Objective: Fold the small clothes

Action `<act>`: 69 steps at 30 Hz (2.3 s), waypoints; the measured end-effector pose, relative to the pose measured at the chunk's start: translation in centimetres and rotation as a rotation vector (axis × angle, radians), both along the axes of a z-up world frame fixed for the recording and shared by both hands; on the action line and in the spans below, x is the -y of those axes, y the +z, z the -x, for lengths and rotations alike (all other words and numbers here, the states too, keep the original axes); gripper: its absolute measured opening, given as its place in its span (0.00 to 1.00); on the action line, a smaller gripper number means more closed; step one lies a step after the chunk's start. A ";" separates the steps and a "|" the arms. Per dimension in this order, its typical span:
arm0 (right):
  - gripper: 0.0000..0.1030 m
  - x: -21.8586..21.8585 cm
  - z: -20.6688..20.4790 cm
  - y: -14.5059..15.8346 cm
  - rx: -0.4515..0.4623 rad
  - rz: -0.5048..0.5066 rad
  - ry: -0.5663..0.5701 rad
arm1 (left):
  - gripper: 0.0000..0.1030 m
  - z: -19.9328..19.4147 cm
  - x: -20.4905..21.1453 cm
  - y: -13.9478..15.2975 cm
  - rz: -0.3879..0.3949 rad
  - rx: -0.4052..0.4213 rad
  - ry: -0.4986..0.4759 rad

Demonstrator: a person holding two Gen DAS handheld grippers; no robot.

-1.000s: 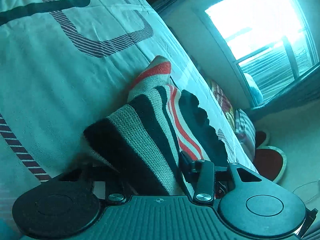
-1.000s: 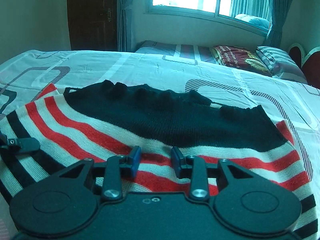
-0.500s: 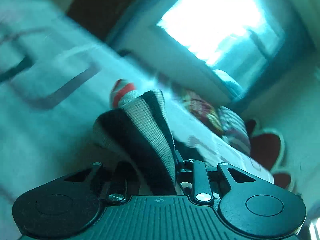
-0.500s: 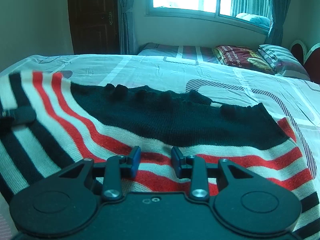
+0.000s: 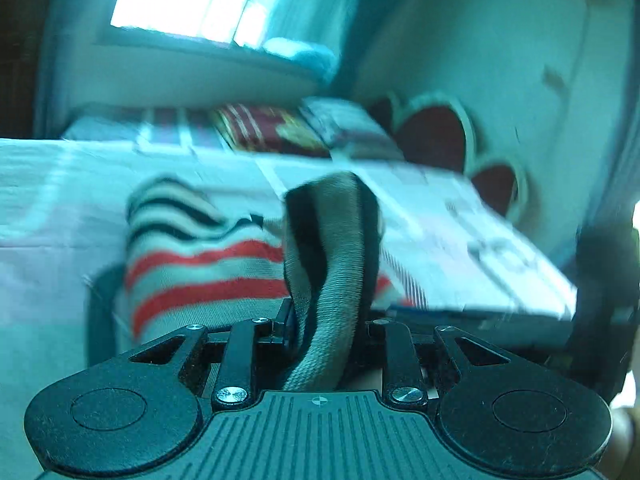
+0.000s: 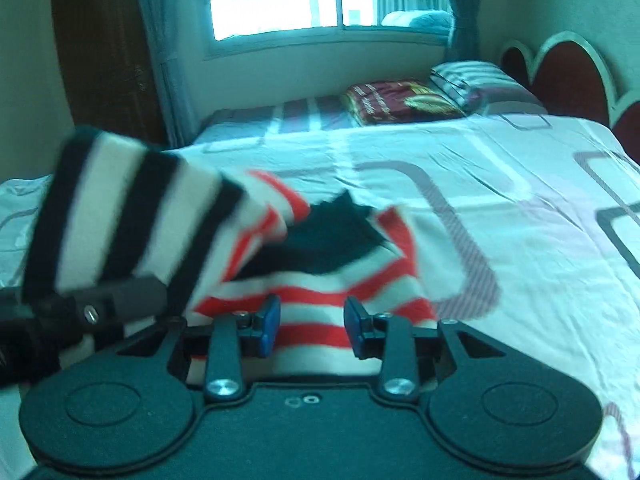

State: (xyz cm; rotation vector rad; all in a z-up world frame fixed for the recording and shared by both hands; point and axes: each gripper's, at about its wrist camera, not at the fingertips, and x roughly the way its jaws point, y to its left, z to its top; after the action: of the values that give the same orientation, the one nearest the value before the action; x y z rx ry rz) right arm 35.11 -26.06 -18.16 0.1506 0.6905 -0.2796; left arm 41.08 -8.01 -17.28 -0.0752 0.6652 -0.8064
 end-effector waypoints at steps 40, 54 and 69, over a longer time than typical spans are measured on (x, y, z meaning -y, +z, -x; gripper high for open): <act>0.87 2.2 0.8 2.5 -0.007 -0.537 0.059 | 0.75 1.9 -1.8 0.5 -0.242 0.039 0.081; 0.23 2.6 2.5 4.3 0.096 -0.361 0.037 | 0.75 -1.2 -4.6 1.6 -0.079 -0.024 0.165; 0.30 5.6 5.9 0.3 -0.017 -0.263 -0.117 | 0.77 -2.3 0.1 -2.6 -0.101 -0.209 0.078</act>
State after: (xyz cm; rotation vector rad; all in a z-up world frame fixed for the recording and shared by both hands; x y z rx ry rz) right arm 29.24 -31.71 -17.86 0.4408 0.7354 -0.3014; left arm 43.40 -8.11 -19.85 -0.0938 0.8944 -0.6935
